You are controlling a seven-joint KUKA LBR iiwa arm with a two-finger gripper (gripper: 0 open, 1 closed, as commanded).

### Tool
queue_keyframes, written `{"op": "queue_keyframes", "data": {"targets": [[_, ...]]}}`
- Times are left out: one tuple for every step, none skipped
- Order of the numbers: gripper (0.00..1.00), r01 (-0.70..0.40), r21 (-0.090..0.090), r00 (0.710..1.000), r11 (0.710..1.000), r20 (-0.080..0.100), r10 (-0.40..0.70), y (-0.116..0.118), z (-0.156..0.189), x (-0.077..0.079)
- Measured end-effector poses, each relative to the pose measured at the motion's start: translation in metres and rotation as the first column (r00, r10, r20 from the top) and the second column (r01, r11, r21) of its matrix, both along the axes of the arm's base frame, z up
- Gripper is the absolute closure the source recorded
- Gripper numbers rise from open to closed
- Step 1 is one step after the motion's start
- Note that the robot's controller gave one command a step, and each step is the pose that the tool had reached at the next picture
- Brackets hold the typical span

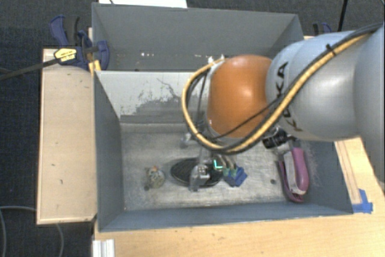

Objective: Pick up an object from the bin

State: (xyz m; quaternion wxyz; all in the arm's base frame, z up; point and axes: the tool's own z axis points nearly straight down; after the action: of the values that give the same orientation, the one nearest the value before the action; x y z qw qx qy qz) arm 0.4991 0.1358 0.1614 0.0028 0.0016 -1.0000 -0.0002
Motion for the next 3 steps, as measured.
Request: {"op": "queue_keyframes", "data": {"targets": [[0.00, 0.057, 0.002, 0.998, 0.998, 0.011, -0.057, -0.058, -0.091, 0.003], [0.00, 0.141, 0.001, 0.990, 0.990, 0.011, -0.141, -0.038, -0.090, -0.001], [0.00, 0.144, 0.002, 0.989, 0.990, 0.011, -0.144, -0.038, -0.089, 0.000]]}}
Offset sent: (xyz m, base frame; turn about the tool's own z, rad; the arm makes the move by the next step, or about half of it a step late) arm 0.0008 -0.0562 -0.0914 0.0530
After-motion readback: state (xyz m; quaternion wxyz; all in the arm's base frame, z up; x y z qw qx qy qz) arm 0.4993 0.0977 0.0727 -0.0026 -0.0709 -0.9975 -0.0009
